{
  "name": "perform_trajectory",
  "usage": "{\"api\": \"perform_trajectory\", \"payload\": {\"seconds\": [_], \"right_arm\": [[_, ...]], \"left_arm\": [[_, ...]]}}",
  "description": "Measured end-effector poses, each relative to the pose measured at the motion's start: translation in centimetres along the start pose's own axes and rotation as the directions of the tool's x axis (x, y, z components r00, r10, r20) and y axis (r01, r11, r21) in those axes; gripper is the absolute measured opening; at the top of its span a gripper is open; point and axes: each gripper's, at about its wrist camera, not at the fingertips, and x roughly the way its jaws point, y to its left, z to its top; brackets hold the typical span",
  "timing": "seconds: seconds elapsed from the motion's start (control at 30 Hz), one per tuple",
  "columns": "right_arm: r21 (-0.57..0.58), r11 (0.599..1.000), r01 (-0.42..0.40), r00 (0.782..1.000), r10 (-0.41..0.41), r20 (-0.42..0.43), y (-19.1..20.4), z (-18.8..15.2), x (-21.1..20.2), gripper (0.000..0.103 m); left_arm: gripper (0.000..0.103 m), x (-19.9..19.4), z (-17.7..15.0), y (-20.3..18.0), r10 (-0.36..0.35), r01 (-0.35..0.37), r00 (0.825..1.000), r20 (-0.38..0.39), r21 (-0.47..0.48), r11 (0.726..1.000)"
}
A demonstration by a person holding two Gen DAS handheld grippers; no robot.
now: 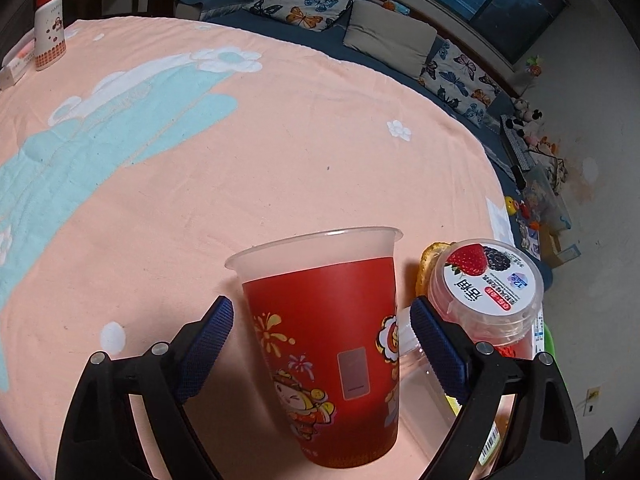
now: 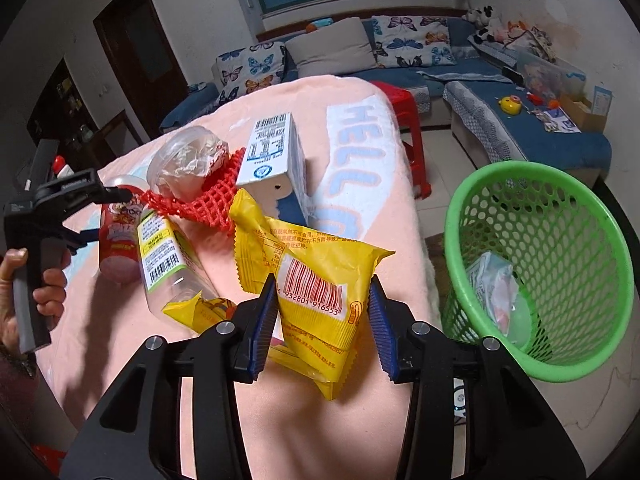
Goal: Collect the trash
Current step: 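Grasp the red plastic cup with the left tool while the right tool grasps the yellow snack wrapper, then drop the yellow wrapper from the right tool while the left tool drops the red cup into the basket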
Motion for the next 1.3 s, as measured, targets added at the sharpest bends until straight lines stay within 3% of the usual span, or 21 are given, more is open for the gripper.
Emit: {"api": "perform_trajectory", "payload": {"seconds": [0.17,0.5,0.83,1.1,1.3], "right_arm": [[0.006,1.0,0.012,1.0,-0.012,0.018,-0.6,0.1,-1.1,0.044],[0.065,0.996,0.063,0.997,-0.065,0.031,-3.5,0.1,-2.1,0.044],[0.159,0.973,0.167,0.984,-0.175,0.041,-8.5,0.2,-3.4,0.044],[0.234,0.932,0.275,0.96,-0.28,-0.014,-13.9,-0.4,-2.8,0.046],[0.277,0.906,0.321,0.947,-0.317,-0.058,-16.8,-1.1,-1.6,0.048]], "left_arm": [[0.074,1.2,-0.1,0.2,-0.023,0.022,0.999,-0.033,-0.027,0.999],[0.072,-0.6,-0.7,1.0,-0.062,0.062,0.998,-0.008,-0.032,0.998],[0.071,-4.8,-1.7,0.9,-0.129,0.129,0.992,0.0,0.049,0.99],[0.071,-9.1,-2.3,-1.2,-0.208,0.204,0.978,0.013,0.143,0.968],[0.071,-10.9,-2.8,-5.6,-0.291,0.281,0.957,0.001,0.248,0.927]]}}
